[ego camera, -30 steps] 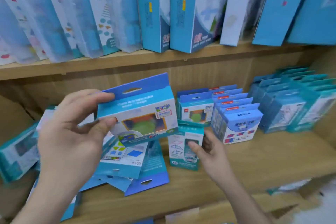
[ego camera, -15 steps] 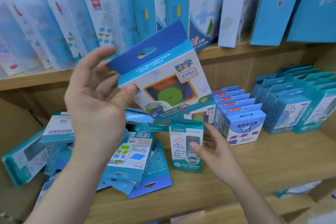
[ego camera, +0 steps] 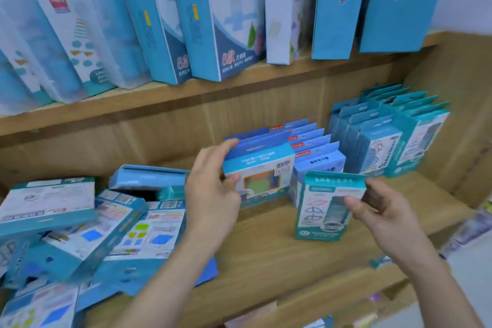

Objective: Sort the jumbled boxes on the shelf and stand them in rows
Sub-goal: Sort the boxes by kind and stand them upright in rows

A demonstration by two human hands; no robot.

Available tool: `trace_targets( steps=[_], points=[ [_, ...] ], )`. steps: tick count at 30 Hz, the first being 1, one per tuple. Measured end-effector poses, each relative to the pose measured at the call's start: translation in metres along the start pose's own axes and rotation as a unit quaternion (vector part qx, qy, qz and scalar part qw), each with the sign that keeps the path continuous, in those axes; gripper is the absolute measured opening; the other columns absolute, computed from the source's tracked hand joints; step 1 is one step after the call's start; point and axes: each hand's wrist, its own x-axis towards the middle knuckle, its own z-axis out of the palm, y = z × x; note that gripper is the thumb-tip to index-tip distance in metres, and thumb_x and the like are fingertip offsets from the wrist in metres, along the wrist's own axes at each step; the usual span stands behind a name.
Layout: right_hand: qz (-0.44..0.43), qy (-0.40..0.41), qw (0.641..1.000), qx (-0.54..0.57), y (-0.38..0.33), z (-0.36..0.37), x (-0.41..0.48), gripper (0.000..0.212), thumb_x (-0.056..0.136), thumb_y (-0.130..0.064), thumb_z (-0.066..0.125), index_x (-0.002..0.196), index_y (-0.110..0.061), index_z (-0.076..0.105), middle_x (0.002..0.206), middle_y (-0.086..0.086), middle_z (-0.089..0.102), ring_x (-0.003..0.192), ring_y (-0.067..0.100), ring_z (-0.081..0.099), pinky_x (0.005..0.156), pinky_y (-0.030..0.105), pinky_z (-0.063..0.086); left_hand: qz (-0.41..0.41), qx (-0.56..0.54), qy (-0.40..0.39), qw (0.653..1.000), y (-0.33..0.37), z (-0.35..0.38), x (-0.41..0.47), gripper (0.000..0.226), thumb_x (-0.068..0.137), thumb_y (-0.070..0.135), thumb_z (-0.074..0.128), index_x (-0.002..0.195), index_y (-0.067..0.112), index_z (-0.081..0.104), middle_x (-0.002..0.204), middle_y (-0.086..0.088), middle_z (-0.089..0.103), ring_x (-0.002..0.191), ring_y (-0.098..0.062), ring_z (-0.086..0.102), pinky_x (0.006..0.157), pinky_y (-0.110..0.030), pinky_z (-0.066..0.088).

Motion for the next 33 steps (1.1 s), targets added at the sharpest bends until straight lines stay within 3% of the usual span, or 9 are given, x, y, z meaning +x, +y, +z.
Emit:
trace_targets(
  steps=[3, 7, 12, 17, 22, 24, 28, 31, 33],
  points=[
    [0.009, 0.008, 1.000, 0.023, 0.002, -0.014, 0.003, 0.042, 0.072, -0.048, 0.067, 0.103, -0.019, 0.062, 0.097, -0.014, 0.073, 0.094, 0.012, 0.066, 0.073, 0.018, 0.054, -0.040, 0.003, -0.026, 0.999, -0.012, 0.033, -0.032, 0.068, 0.069, -0.022, 0.056, 0.122, 0.021, 0.060, 0.109, 0.004, 0.055, 0.091, 0.014, 0.050, 0.075, -0.001, 0.038],
    [0.009, -0.005, 1.000, 0.024, 0.008, -0.035, 0.018, 0.062, 0.062, -0.068, 0.069, 0.103, -0.021, 0.062, 0.100, -0.013, 0.073, 0.093, 0.004, 0.066, 0.076, 0.017, 0.053, -0.070, 0.038, 0.000, 0.997, -0.034, 0.060, -0.049, 0.068, 0.073, -0.019, 0.057, 0.127, 0.023, 0.055, 0.112, 0.005, 0.051, 0.092, 0.002, 0.051, 0.084, -0.019, 0.047],
    [0.012, -0.033, 0.998, 0.061, 0.027, -0.041, 0.034, 0.017, 0.081, -0.038, 0.066, 0.096, -0.030, 0.066, 0.096, -0.013, 0.073, 0.088, 0.002, 0.066, 0.070, 0.014, 0.052, -0.157, -0.012, 0.024, 0.987, -0.048, 0.078, -0.068, 0.075, 0.086, 0.001, 0.060, 0.139, 0.046, 0.031, 0.126, 0.009, 0.056, 0.108, -0.014, 0.062, 0.088, -0.040, 0.052],
    [0.034, -0.058, 0.994, 0.087, 0.042, -0.038, 0.038, 0.031, 0.075, -0.038, 0.068, 0.101, -0.020, 0.065, 0.101, -0.008, 0.073, 0.098, 0.015, 0.067, 0.076, 0.018, 0.053, -0.223, -0.007, 0.036, 0.974, -0.052, 0.087, -0.066, 0.095, 0.084, 0.001, 0.064, 0.136, 0.063, 0.013, 0.111, 0.018, 0.064, 0.099, -0.010, 0.067, 0.080, -0.038, 0.055],
    [0.045, -0.086, 0.994, 0.046, 0.052, -0.050, 0.047, 0.051, 0.064, -0.061, 0.075, 0.103, -0.030, 0.068, 0.109, 0.003, 0.069, 0.105, 0.018, 0.063, 0.081, 0.021, 0.053, -0.252, 0.023, 0.066, 0.965, -0.067, 0.100, -0.044, 0.085, 0.083, 0.000, 0.065, 0.142, 0.045, 0.023, 0.112, 0.018, 0.062, 0.108, -0.015, 0.062, 0.088, -0.033, 0.050],
    [0.026, -0.079, 0.996, -0.001, 0.053, -0.052, 0.051, 0.028, 0.075, -0.040, 0.072, 0.100, -0.027, 0.071, 0.117, 0.010, 0.062, 0.112, 0.018, 0.056, 0.079, 0.010, 0.048, -0.242, 0.038, 0.064, 0.968, -0.075, 0.103, -0.036, 0.075, 0.082, -0.001, 0.065, 0.139, 0.036, 0.034, 0.118, 0.006, 0.063, 0.110, -0.019, 0.060, 0.093, -0.037, 0.049],
    [0.036, -0.075, 0.995, -0.048, 0.058, -0.055, 0.059, 0.029, 0.074, -0.016, 0.070, 0.103, -0.016, 0.070, 0.135, 0.004, 0.048, 0.126, 0.004, 0.042, 0.074, -0.004, 0.037, -0.222, 0.113, 0.061, 0.966, -0.080, 0.107, -0.024, 0.064, 0.077, -0.004, 0.069, 0.135, 0.009, 0.045, 0.118, -0.014, 0.052, 0.110, -0.028, 0.053, 0.091, -0.017, 0.031],
    [0.046, -0.098, 0.994, -0.028, 0.060, -0.057, 0.063, 0.032, 0.068, -0.032, 0.070, 0.100, -0.029, 0.073, 0.141, -0.004, 0.047, 0.134, 0.000, 0.035, 0.082, 0.003, 0.040, -0.244, 0.119, 0.033, 0.962, -0.079, 0.112, -0.018, 0.062, 0.077, 0.000, 0.071, 0.133, 0.010, 0.047, 0.116, -0.012, 0.050, 0.107, -0.020, 0.049, 0.084, -0.012, 0.030],
    [0.062, -0.113, 0.991, -0.015, 0.061, -0.058, 0.066, 0.035, 0.068, -0.037, 0.071, 0.103, -0.035, 0.069, 0.142, -0.008, 0.048, 0.134, 0.002, 0.037, 0.092, 0.017, 0.043, -0.269, 0.123, 0.013, 0.955, -0.080, 0.117, -0.015, 0.052, 0.079, 0.005, 0.070, 0.127, 0.011, 0.049, 0.118, -0.009, 0.056, 0.106, -0.018, 0.050, 0.077, -0.015, 0.032]
  ],
)
